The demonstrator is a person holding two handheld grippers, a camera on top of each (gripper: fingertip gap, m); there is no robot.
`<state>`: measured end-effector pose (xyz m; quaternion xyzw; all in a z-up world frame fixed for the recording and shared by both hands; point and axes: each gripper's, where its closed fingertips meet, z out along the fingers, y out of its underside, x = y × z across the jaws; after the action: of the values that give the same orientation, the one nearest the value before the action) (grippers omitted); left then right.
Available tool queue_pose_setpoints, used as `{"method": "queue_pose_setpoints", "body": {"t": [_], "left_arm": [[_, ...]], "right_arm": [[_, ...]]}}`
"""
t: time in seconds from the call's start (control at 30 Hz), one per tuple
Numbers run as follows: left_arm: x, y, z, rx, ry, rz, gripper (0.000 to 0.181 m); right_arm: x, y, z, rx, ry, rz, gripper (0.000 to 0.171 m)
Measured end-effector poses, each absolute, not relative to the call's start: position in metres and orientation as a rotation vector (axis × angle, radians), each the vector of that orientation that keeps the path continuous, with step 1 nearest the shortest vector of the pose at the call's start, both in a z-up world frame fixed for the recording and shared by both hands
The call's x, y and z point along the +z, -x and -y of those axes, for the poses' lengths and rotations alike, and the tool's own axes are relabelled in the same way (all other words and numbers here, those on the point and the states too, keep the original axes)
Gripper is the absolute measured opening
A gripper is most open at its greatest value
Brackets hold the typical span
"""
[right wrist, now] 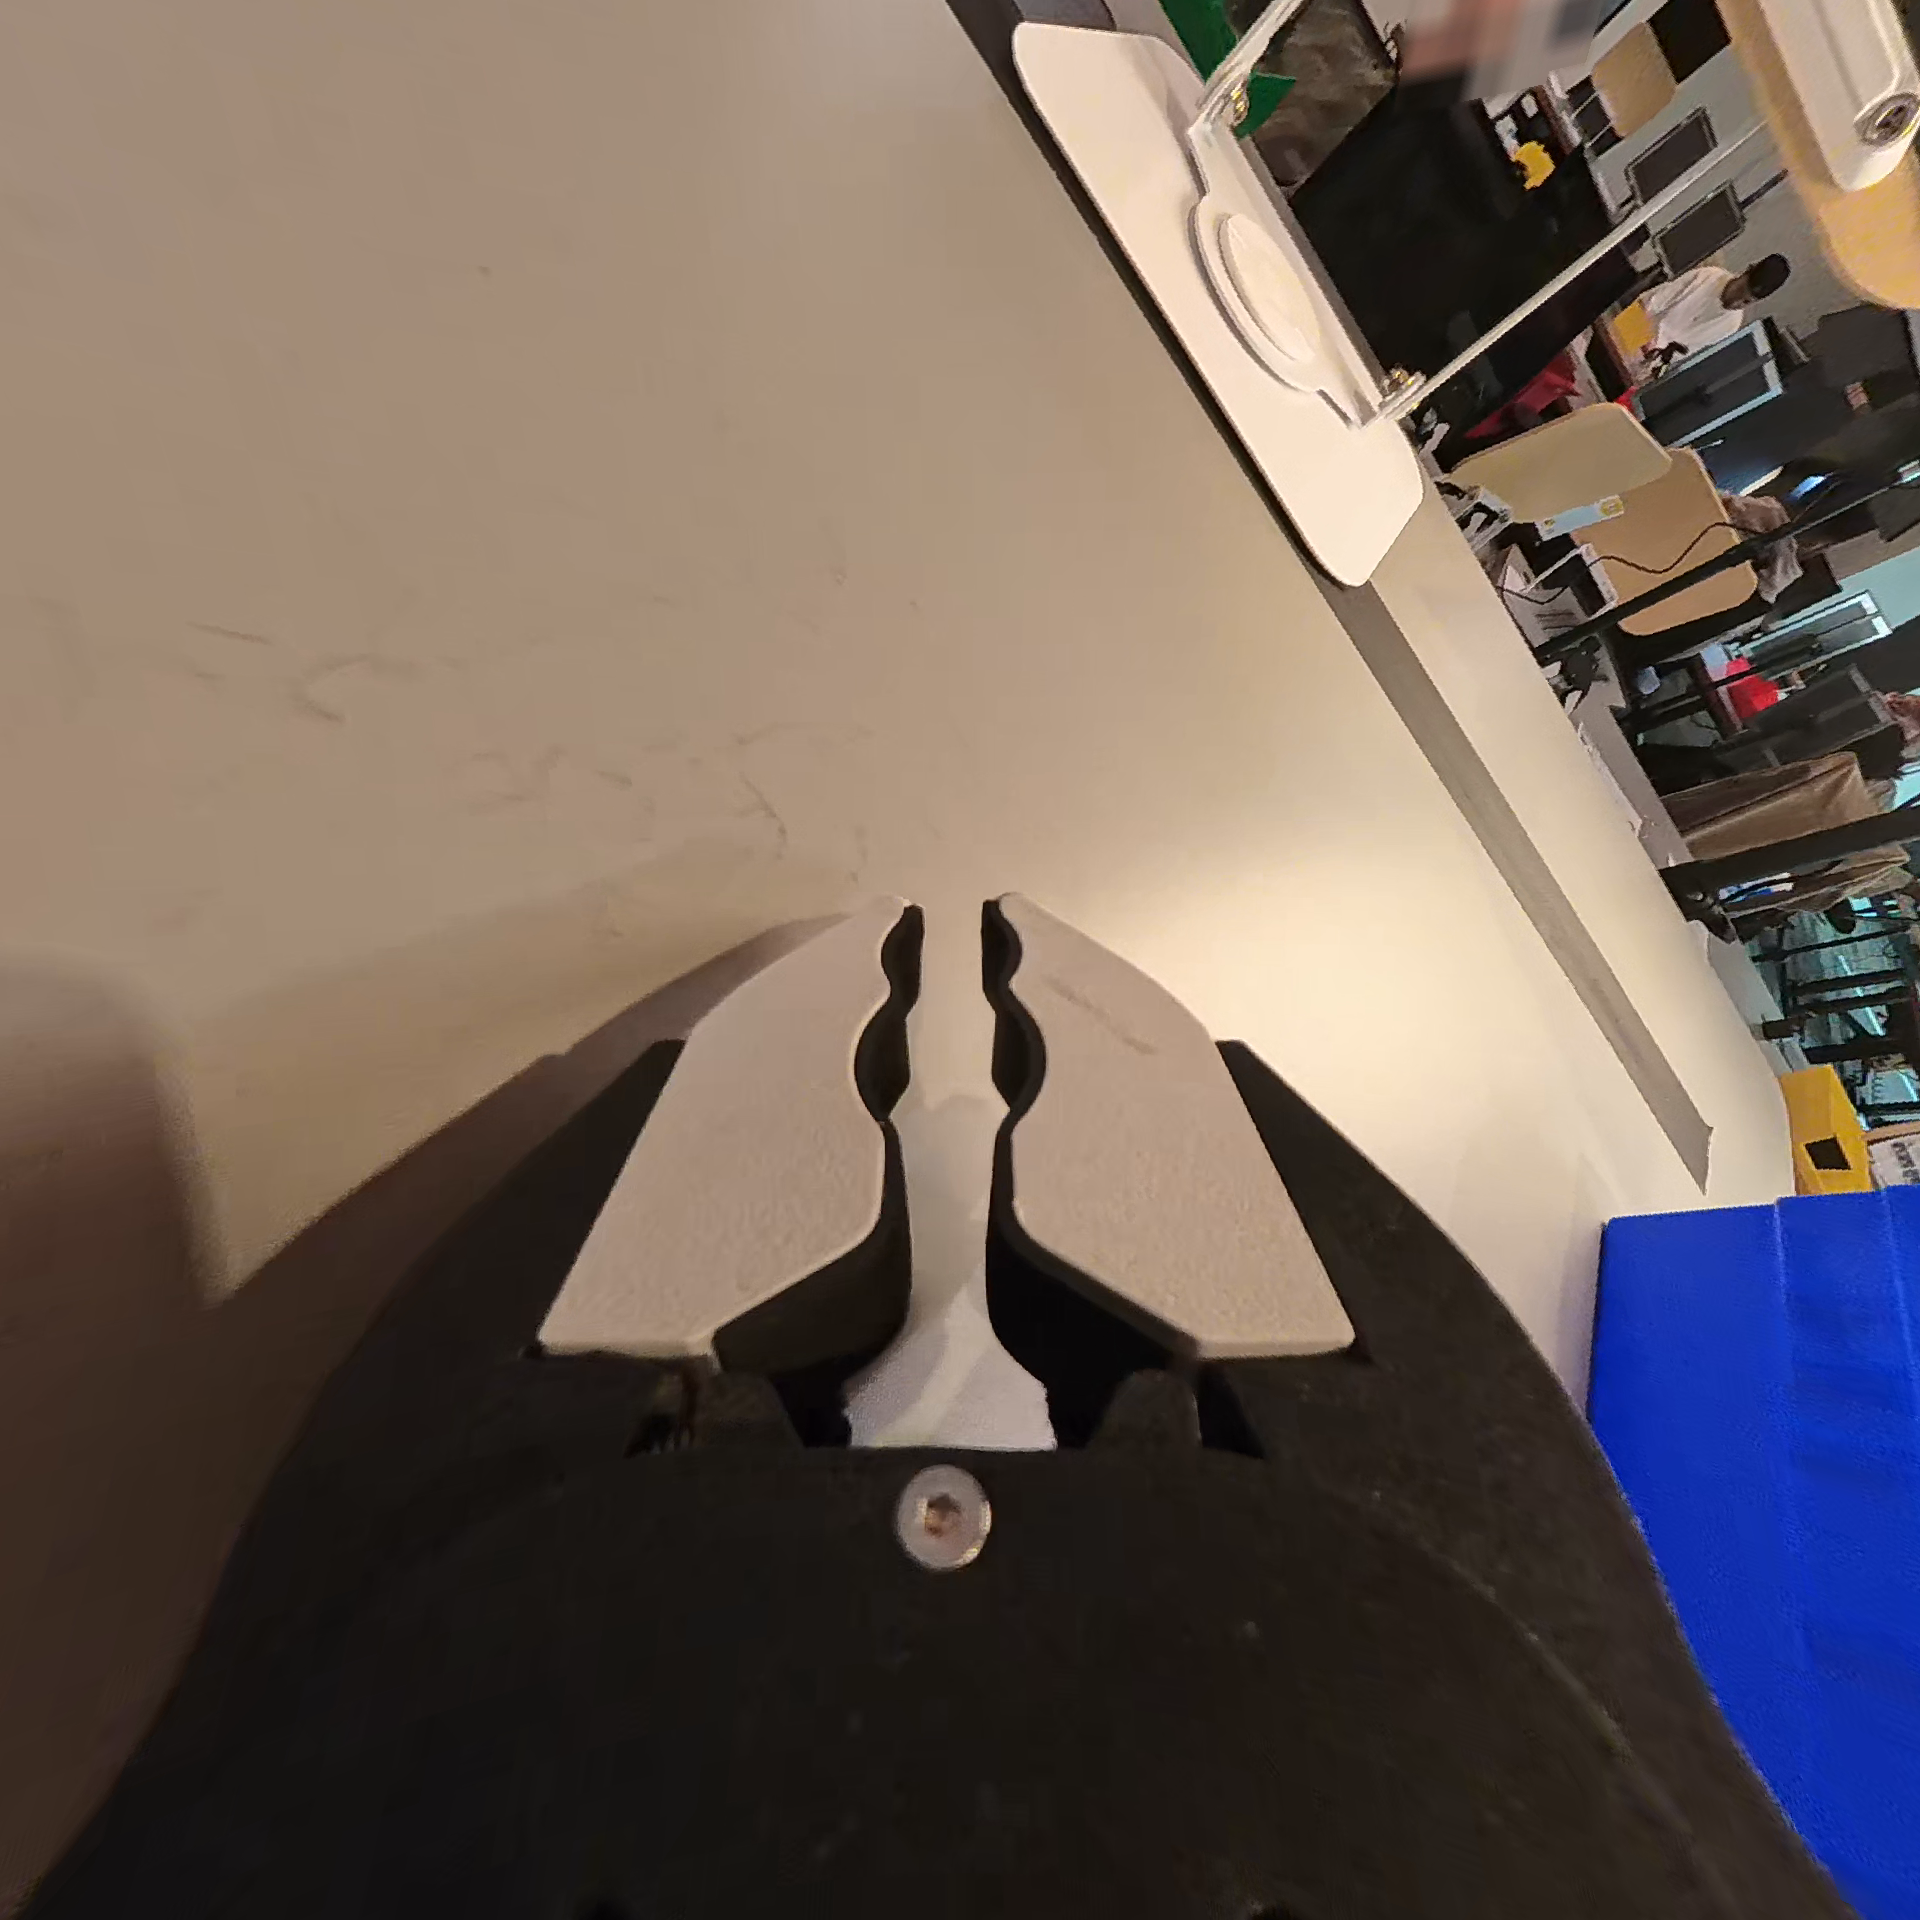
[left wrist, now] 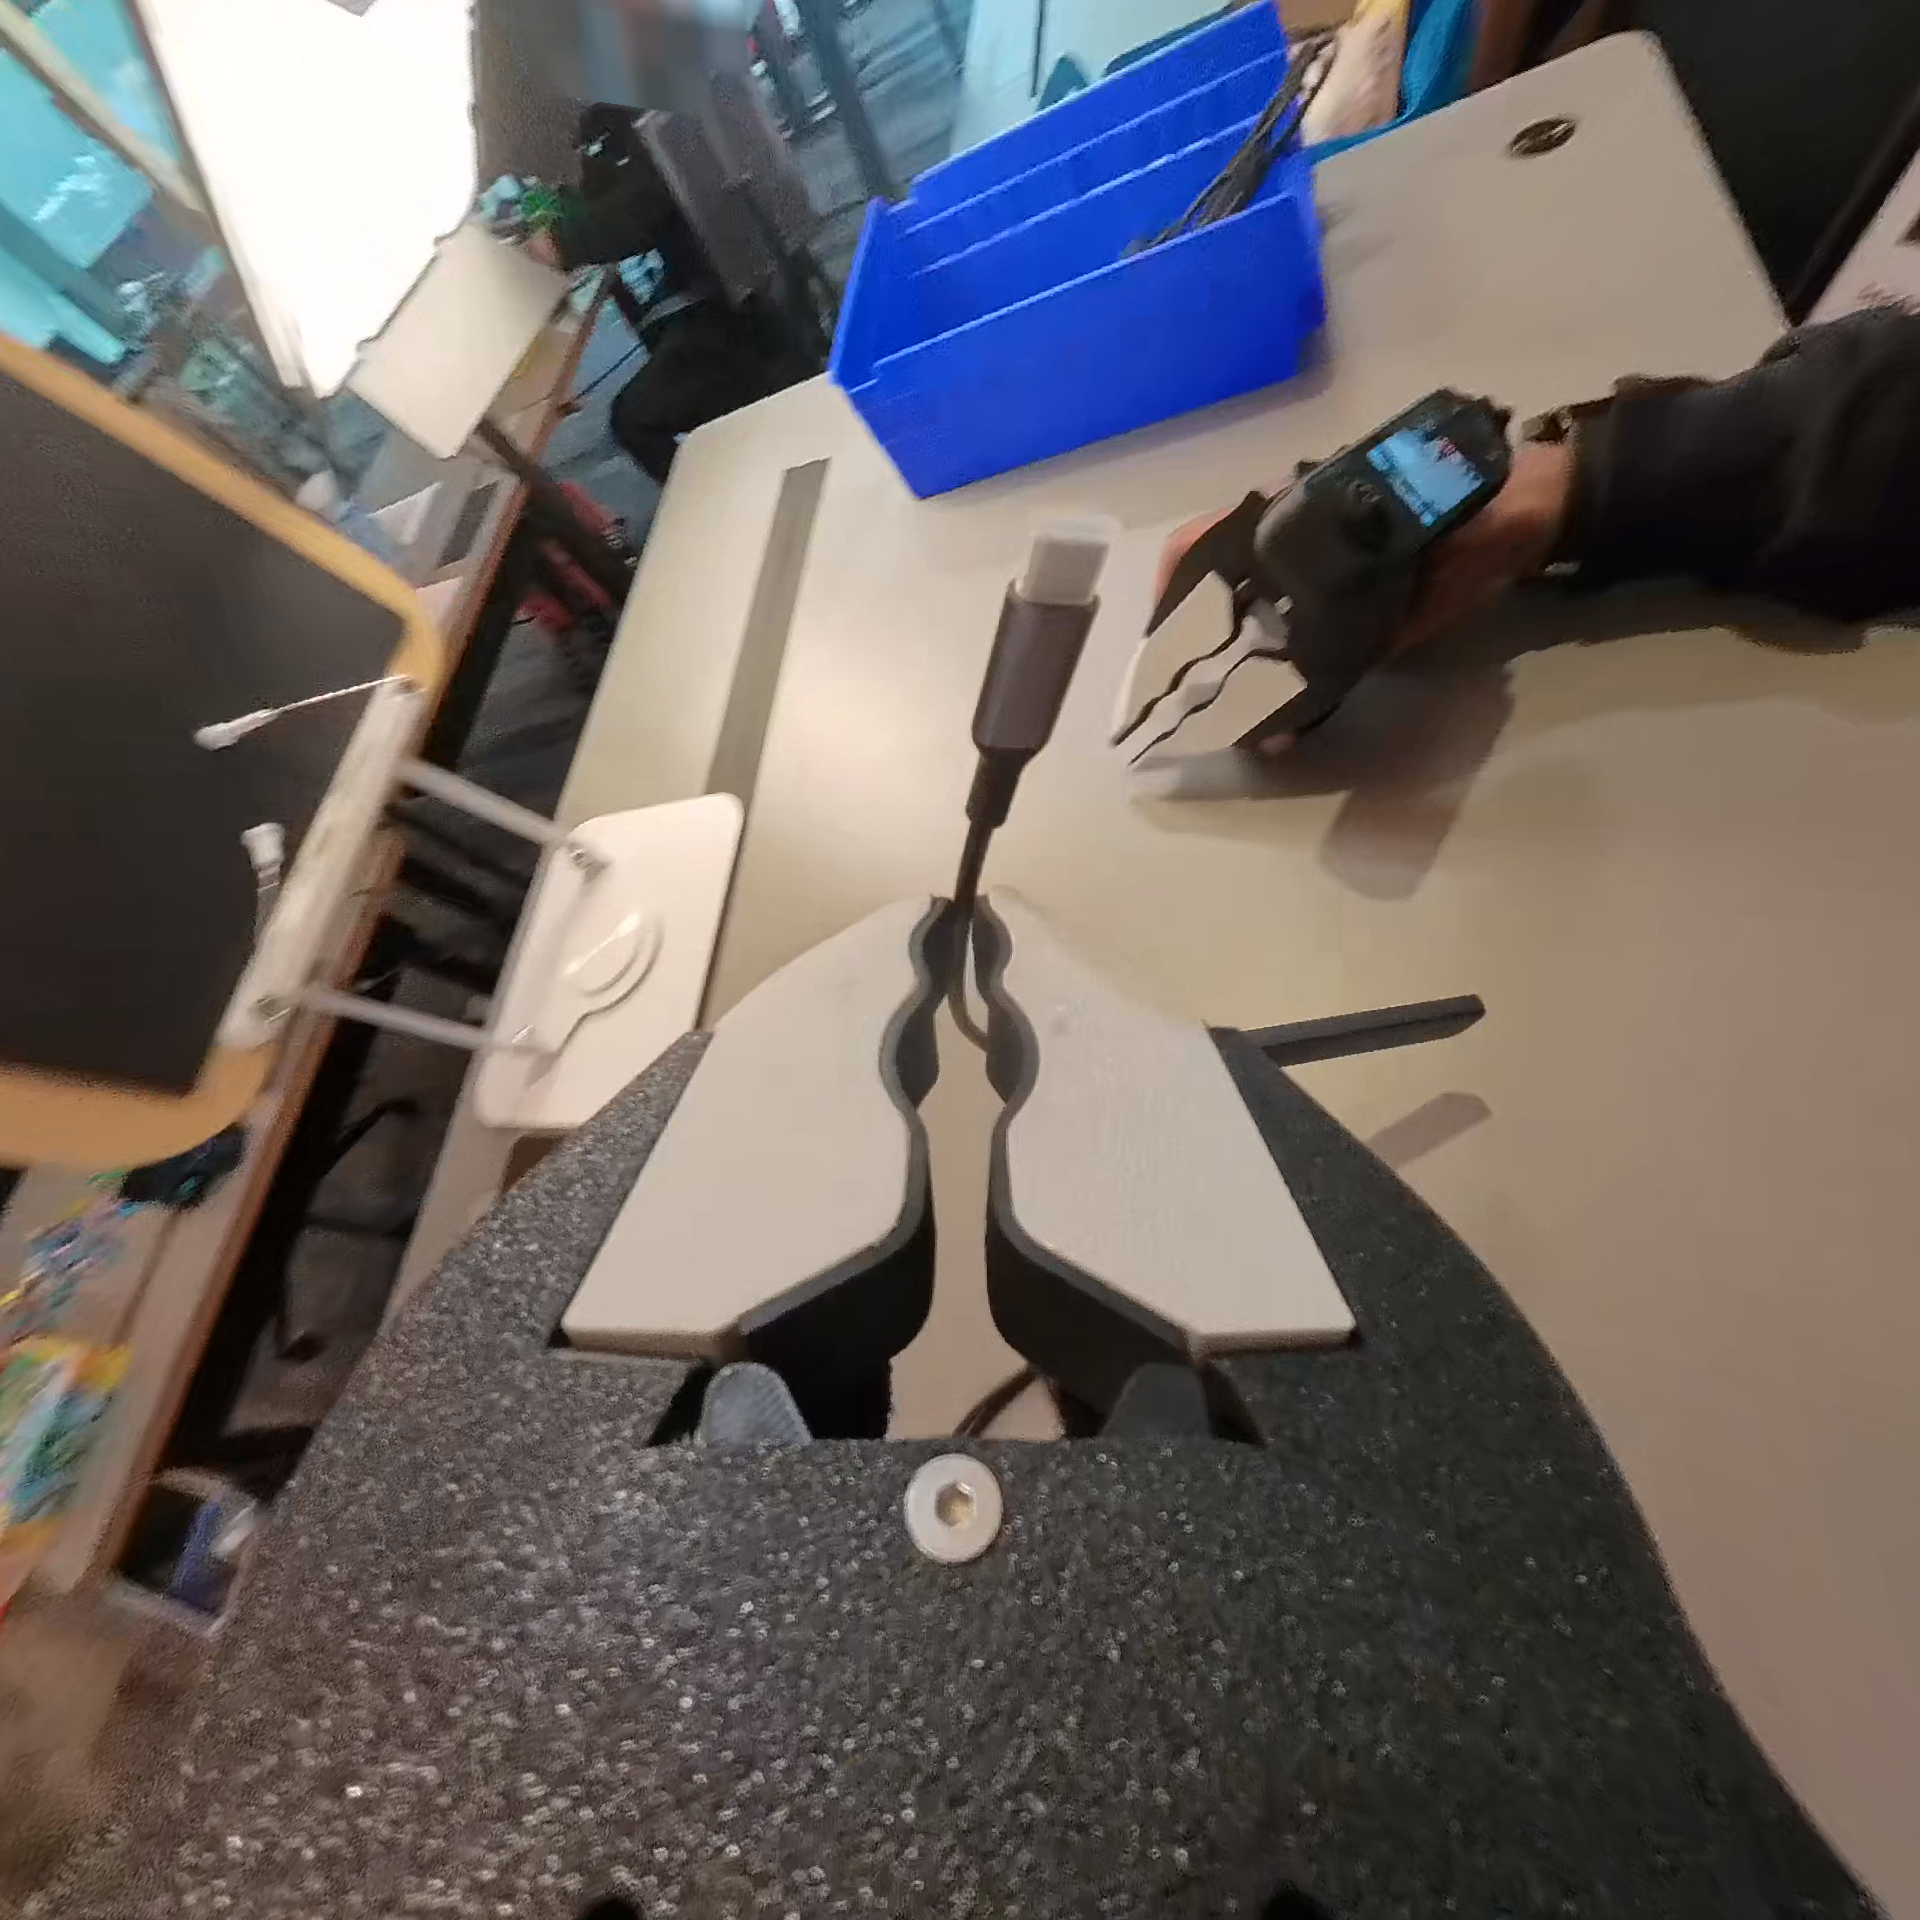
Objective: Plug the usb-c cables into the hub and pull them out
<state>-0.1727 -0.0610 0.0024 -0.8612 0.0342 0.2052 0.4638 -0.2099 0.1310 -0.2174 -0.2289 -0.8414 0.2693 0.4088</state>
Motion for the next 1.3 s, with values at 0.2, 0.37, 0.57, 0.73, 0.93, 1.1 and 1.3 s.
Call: {"method": "queue_pose_setpoints", "body": {"t": [0.2, 0.37, 0.57, 0.73, 0.93, 1.1, 1.3], "left_arm": [[-0.066, 0.165, -0.016, 0.253, 2.09, -0.119, 0.005], [-0.119, 0.175, -0.042, 0.144, 2.119, -0.028, 0.004], [-0.143, 0.199, -0.041, 0.106, 2.079, 0.162, 0.004], [-0.149, 0.203, -0.019, 0.144, 2.11, 0.253, 0.012], [-0.158, 0.19, 0.018, 0.185, 2.144, 0.364, 0.026], [-0.176, 0.183, 0.049, 0.229, 2.193, 0.506, 0.032], [-0.187, 0.157, 0.066, 0.172, 2.245, 0.554, 0.034]], "right_arm": [[-0.217, 0.209, -0.13, 0.678, 0.569, 2.119, 0.01], [-0.217, 0.209, -0.13, 0.679, 0.567, 2.119, 0.011], [-0.218, 0.209, -0.13, 0.684, 0.574, 2.124, 0.011], [-0.217, 0.209, -0.13, 0.68, 0.566, 2.122, 0.01], [-0.218, 0.208, -0.13, 0.675, 0.557, 2.12, 0.009], [-0.218, 0.208, -0.13, 0.666, 0.547, 2.114, 0.008], [-0.218, 0.207, -0.129, 0.648, 0.52, 2.102, 0.006]]}}
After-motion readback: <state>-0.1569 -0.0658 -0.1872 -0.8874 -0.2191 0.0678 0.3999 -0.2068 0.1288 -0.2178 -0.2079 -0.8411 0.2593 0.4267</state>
